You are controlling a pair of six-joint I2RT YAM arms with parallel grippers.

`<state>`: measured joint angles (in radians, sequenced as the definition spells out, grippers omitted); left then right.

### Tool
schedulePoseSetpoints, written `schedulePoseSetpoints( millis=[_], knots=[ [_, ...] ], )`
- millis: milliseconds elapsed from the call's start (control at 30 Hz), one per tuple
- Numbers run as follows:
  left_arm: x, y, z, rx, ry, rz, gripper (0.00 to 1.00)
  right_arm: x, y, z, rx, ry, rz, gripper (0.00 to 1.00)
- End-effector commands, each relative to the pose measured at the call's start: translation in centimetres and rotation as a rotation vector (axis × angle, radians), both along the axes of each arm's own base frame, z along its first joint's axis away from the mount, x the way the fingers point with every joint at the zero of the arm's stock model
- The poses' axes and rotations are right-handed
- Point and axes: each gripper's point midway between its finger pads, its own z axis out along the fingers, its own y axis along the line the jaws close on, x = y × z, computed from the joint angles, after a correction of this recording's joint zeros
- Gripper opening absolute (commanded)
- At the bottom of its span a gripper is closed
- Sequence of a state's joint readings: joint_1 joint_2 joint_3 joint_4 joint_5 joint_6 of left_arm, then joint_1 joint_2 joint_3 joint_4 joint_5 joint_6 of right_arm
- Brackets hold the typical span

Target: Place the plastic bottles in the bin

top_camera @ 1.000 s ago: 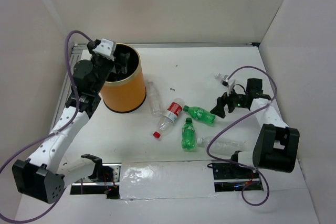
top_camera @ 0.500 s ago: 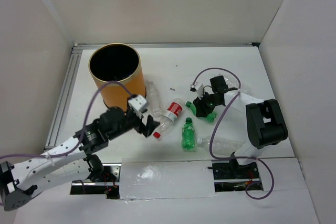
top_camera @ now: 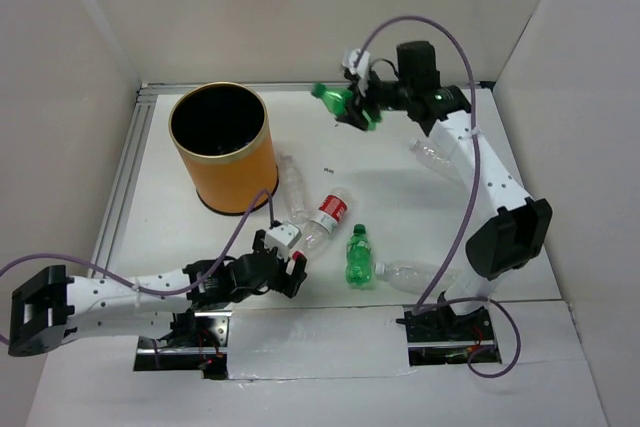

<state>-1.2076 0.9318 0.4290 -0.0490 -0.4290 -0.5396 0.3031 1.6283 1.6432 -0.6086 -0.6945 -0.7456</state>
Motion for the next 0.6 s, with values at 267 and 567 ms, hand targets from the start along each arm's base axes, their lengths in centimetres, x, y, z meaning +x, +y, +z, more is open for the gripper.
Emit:
schedulePoseSetpoints(
  millis=[267,567],
  knots=[
    [0.8,-0.5,-0.6,-0.065,-0.008,0.140,0.91,-0.2,23.8,10.6,0.420,-0.030,0.388,0.24],
    [1.7,-1.5,0.5,-0.022,-0.104,0.104,0.92,-1.3,28.4,8.0,0.451,0.025,0.360,1.00]
  ],
)
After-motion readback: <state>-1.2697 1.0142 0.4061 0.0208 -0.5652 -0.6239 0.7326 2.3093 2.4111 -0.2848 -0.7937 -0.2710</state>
